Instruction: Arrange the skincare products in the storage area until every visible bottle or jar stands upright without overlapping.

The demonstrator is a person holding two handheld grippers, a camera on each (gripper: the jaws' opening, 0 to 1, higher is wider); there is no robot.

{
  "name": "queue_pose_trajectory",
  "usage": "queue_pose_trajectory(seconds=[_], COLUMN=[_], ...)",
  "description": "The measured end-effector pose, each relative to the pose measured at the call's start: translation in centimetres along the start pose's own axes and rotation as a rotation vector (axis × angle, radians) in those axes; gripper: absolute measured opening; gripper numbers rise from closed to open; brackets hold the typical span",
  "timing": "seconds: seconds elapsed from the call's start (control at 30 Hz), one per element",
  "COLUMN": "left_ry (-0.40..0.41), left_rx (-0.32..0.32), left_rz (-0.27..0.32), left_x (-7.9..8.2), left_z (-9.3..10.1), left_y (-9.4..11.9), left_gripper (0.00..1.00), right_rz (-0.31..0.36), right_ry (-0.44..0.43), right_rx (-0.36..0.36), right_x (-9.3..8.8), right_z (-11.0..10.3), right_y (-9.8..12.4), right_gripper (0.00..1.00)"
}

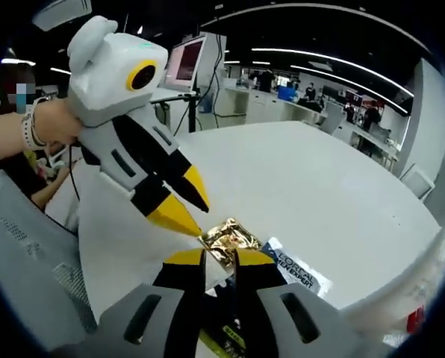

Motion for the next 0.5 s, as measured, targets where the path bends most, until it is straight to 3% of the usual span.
queue_pose_trajectory(seconds=[0.2,0.5], left_ry=[-0.004,-0.015], left_rx=[0.019,-0.004], left_rz=[0.026,0.065], left_x=[0.4,1.1], left_z=[1.1,4.3], left_y=[1.1,2.0], left_gripper=[0.20,0.19], right_rz=[0.053,0.076], right_ry=[-0.015,0.002], right_rx=[-0.004,-0.015], right_x=[0.5,0.4], right_z=[-0.7,-1.9], right_y=[2.1,3.9], right_gripper=[0.16,0.17])
Point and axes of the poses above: the point that each gripper's makers call its tool centre point, and the gripper's own axes: y roughly backward along the fingers, z roughly to its right, x roughly out of its top, the point moved 9 cm from there along y, roughly backward along the fingers, and after that the axes turned 1 degree about z, right-handed, at the moved point
